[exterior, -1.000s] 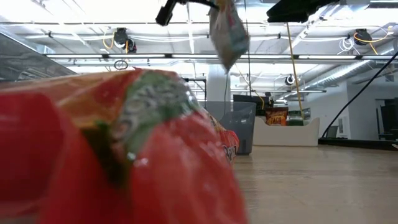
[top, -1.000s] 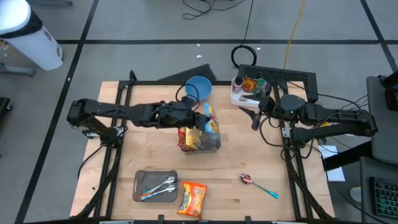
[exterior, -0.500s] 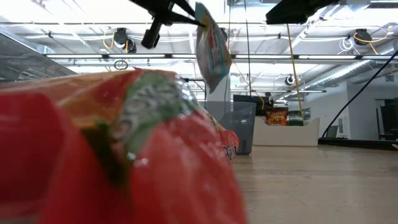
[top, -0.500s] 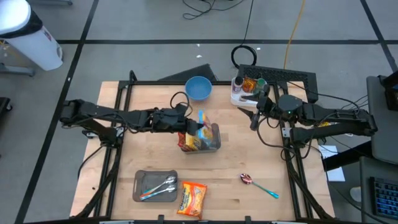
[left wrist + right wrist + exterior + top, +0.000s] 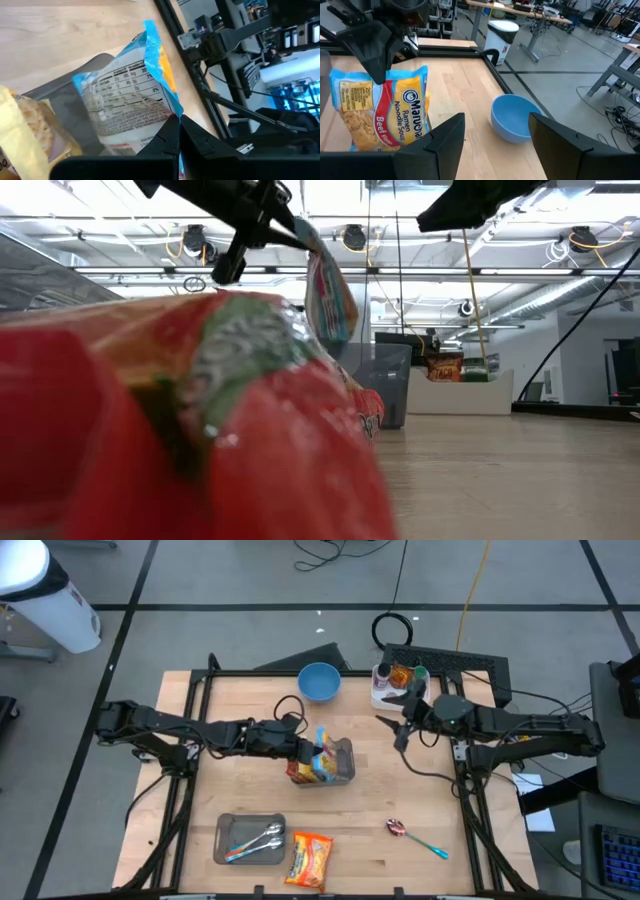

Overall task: Pick & Place Food Item
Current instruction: Put the blue noodle pack into the top black bin

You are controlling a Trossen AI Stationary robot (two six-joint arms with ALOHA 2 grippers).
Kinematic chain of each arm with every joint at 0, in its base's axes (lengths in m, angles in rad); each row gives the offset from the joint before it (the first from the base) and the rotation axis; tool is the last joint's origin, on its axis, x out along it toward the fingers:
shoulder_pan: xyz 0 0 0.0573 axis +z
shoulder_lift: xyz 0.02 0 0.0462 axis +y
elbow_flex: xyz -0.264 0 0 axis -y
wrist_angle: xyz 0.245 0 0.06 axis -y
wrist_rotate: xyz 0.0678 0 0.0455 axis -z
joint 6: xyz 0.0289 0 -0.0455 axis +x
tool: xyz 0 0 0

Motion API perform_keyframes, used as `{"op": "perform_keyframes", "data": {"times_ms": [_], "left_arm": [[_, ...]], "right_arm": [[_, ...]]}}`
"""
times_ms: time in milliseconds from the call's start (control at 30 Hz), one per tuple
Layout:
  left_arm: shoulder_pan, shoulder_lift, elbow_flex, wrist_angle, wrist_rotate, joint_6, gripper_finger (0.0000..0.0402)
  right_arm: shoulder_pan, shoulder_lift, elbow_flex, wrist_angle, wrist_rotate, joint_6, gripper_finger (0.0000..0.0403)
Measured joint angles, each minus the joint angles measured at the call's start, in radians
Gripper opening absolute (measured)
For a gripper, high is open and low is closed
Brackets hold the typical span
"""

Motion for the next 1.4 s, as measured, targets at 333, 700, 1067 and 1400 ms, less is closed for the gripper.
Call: {"op": "perform_keyframes", "data": {"times_ms": [333, 700, 1067, 1400], "left_arm": [[0.015, 0.000, -0.073, 0.057, 0.031, 0.002, 0.0002], [0.096, 0.000, -0.111, 0.205, 0.127, 0.083, 0.0002], [0.137, 0.000, -0.111, 0.173, 0.199, 0.112, 0.0002], [0.134, 0.000, -0.111, 0.117, 0.187, 0.117, 0.0002]], "right_arm": [[0.000, 0.018, 0.000, 0.064, 0.000, 0.029, 0.0211], [0.000, 0.044, 0.000, 0.064, 0.001, 0.052, 0.0210], [0.000, 0.059, 0.000, 0.088, 0.005, 0.073, 0.0210], [-0.022, 0.059, 0.000, 0.105, 0.006, 0.071, 0.0210]]}}
